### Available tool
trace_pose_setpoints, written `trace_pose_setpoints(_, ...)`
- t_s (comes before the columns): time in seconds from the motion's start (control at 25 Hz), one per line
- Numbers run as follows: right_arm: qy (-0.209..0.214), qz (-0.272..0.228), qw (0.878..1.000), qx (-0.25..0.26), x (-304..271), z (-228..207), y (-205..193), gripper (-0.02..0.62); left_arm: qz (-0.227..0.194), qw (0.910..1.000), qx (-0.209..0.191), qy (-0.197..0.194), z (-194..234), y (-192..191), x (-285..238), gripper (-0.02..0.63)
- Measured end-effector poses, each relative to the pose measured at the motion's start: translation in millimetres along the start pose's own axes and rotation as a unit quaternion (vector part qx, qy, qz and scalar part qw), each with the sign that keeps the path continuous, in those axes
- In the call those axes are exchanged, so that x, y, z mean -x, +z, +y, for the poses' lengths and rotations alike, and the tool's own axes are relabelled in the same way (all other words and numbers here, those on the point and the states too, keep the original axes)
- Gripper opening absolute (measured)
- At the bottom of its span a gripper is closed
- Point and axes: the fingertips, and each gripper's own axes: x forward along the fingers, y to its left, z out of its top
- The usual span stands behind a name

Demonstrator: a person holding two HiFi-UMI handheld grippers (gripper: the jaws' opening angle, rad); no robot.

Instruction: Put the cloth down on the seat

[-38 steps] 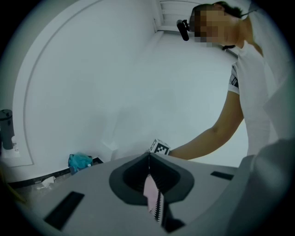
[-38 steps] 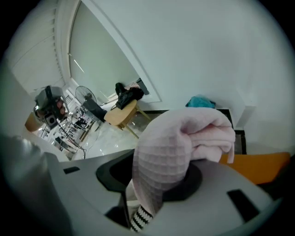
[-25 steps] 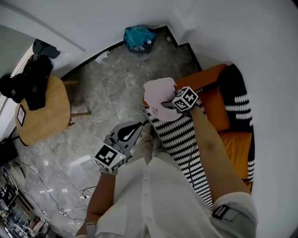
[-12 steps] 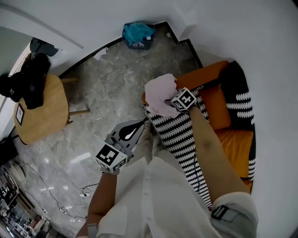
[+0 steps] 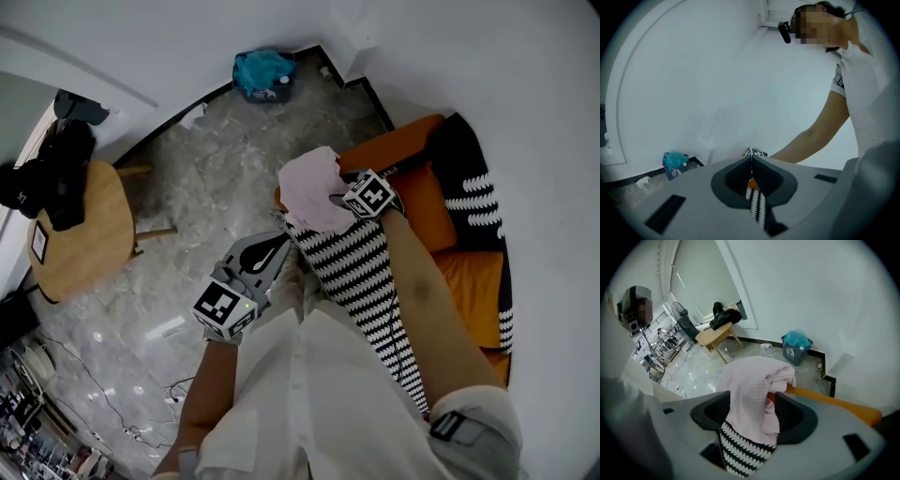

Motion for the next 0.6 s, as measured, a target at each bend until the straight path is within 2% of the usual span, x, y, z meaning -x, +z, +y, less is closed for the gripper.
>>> trace_pose_setpoints(0.2, -0.019, -0.041, 0.999, 0.000, 37.5, -0.5, 16.2, 0.302, -0.006, 0.9999, -0.005, -0.010, -9.5, 10.3, -7.0, 0.015)
trace_pose_setpoints(0.4, -0.032, -0.116, 0.993, -0.019, 85.0, 18.3, 31.6, 0.302, -0.014, 0.9996, -0.019, -0.019, -19.7, 24.7, -11.5, 0.015)
trace_pose_setpoints(0.48, -0.035, -0.163, 0.985, -0.039, 110.2, 29.5, 39.3, 0.291, -0.019, 0.9992, -0.026, -0.022, -24.0, 32.6, -12.4, 0.015)
trace_pose_setpoints(0.6, -0.044, -0.243, 0.967, -0.066, 150.2, 47.9, 50.5, 0.264, -0.027, 0.9988, -0.035, -0.020, -27.6, 44.3, -10.5, 0.015)
